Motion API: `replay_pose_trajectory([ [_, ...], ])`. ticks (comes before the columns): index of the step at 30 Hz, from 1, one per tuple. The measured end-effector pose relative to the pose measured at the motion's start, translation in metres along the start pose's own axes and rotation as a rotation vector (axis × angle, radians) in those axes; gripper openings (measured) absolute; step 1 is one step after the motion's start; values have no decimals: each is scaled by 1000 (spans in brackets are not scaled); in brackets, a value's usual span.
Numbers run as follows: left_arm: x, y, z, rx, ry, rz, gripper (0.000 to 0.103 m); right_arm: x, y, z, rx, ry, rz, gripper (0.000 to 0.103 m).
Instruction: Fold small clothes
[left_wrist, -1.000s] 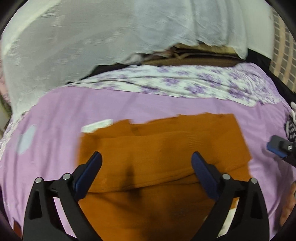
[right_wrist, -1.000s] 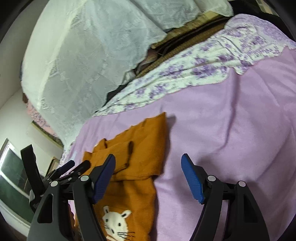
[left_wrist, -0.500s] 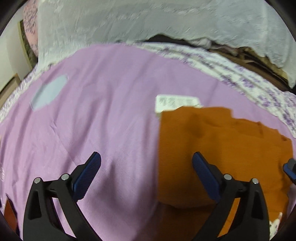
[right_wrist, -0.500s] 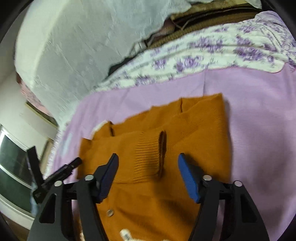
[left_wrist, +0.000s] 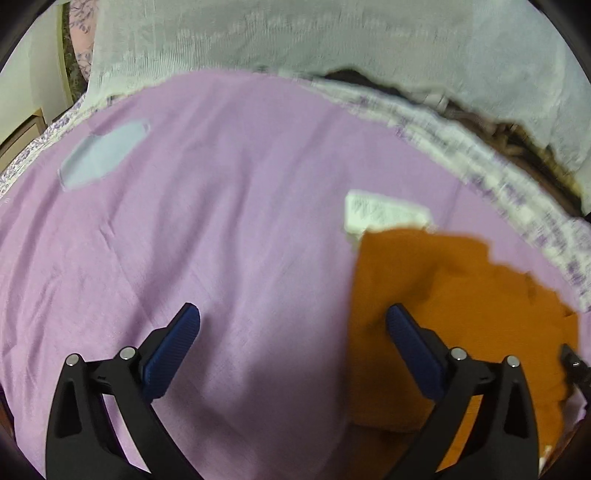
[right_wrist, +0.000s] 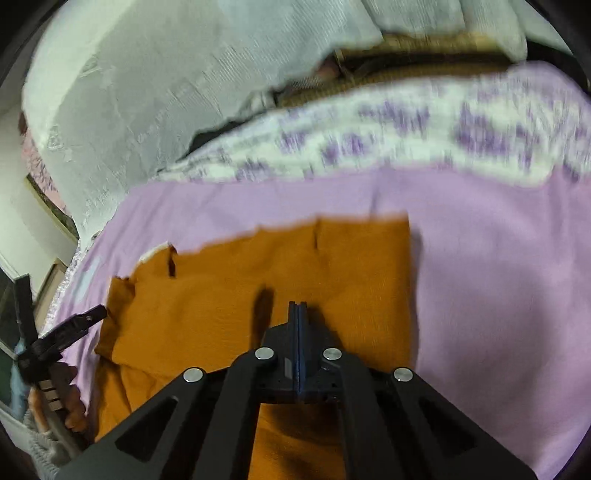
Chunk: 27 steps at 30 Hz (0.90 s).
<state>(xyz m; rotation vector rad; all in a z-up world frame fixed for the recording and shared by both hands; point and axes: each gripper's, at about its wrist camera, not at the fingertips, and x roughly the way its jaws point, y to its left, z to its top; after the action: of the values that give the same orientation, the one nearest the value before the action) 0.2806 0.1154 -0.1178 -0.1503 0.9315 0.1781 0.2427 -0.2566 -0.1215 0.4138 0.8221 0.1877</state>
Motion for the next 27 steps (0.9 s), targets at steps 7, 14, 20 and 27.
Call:
replay_pose_trajectory([
  [7,5,-1,-2,9,5,14,99,13,31,0,-57,41,47,47],
  [14,-5,0,-6,17,-35,20,99,-11,41,-2,-129,-67,20,5],
  [20,2,-15,-12,90,-4,65,99,13,14,-4,-101,22,-79,5],
  [27,-21,-3,3,19,-44,52,99,-24,32,6,-120,-106,-30,15],
])
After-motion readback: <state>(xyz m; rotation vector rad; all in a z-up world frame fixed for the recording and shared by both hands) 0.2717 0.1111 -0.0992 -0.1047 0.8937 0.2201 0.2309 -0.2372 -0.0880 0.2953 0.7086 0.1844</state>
